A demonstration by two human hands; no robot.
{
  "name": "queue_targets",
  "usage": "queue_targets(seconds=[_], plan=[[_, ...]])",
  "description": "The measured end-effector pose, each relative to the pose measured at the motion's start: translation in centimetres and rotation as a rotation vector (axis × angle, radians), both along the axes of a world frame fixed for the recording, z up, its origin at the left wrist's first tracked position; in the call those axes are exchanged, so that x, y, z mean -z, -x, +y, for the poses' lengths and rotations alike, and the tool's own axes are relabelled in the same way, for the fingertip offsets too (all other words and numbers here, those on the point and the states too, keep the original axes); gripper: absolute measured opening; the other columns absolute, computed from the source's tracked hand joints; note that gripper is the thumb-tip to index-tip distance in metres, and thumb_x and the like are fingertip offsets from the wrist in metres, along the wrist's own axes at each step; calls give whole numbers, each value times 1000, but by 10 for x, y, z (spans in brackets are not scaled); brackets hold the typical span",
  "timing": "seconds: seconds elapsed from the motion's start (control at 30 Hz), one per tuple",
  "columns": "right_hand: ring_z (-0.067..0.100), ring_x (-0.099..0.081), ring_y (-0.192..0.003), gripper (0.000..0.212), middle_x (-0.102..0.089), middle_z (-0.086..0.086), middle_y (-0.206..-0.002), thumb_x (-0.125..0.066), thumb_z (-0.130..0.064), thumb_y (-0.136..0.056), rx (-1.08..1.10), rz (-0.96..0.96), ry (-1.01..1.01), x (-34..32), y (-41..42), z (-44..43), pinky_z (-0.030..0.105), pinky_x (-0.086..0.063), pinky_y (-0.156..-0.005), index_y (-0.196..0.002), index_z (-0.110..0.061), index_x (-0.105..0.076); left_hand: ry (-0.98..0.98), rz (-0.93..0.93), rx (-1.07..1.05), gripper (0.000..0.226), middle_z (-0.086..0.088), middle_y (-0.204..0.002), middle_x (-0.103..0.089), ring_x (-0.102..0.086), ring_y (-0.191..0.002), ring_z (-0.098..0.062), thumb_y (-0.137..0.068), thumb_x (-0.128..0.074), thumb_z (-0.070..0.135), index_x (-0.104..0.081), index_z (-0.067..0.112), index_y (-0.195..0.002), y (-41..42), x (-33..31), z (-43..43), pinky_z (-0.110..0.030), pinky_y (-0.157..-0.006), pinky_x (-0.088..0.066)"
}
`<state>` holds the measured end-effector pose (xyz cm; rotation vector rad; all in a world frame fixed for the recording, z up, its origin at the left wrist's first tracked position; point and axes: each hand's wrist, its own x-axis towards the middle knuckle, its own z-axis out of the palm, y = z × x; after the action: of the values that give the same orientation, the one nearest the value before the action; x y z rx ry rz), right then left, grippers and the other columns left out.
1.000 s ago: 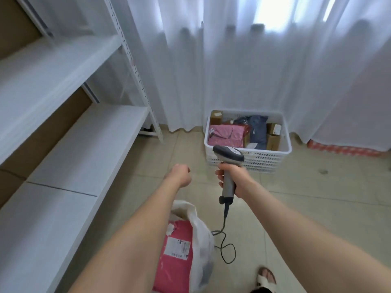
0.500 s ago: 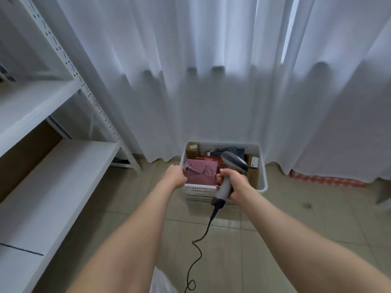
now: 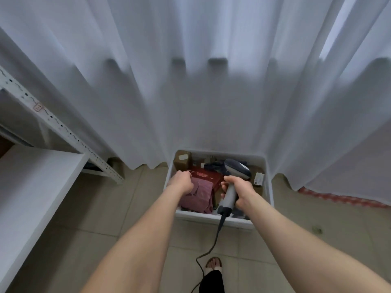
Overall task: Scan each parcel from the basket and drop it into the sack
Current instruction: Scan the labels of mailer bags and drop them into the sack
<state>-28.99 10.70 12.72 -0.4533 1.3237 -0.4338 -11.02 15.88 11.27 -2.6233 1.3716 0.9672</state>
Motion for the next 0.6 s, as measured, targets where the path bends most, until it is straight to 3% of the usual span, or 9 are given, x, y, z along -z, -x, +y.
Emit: queue_targets(seconds=[0.13,0.27,0.37,0.5,0.6], plan=[[16,-61,-63,4,-66,8,-72,-67,-7,-87,-22,64,-35,56,-26,-61,39,-55,-82,-86,-4,-65,-79,34,-36,43,-13,-136,-48,-50,-121,-30,-94,-50,22,-47,12,-136,-23,63,-57,-39,-100,-45],[16,-58,-62,5,-62,7,-72,-67,-6,-87,-24,104,-76,125,-45,-112,38,-54,-69,-89,-4,-63,-132,145,-121,44,-15,-137,-49,-49,-123,-30,-94,-52,22,-46,6,-134,-34,131,-92,-37,-100,-44],[21,-60,-70,26,-62,10,-82,-72,-10,-83,-77,118,-101,184,-59,-137,43,-56,-76,-105,-3,-60,-141,225,-287,54,-15,-142,-45,-45,-128,-31,-95,-54,25,-36,6,-142,-41,183,-110,-37,-104,-41],[33,-66,-101,79,-66,14,-115,-80,-20,-59,-191,109,-121,264,-79,-158,52,-54,-90,-132,-7,-51,-63,335,-515,71,-12,-148,-39,-40,-133,-31,-93,-59,30,-21,14,-151,-48,247,-132,-38,-108,-36],[32,-64,-104,70,-65,13,-117,-80,-17,-67,-285,135,-107,305,-95,-165,49,-53,-94,-131,-6,-52,-31,360,-595,79,-8,-153,-32,-37,-136,-32,-92,-57,43,-12,21,-153,-53,291,-146,-39,-108,-34]])
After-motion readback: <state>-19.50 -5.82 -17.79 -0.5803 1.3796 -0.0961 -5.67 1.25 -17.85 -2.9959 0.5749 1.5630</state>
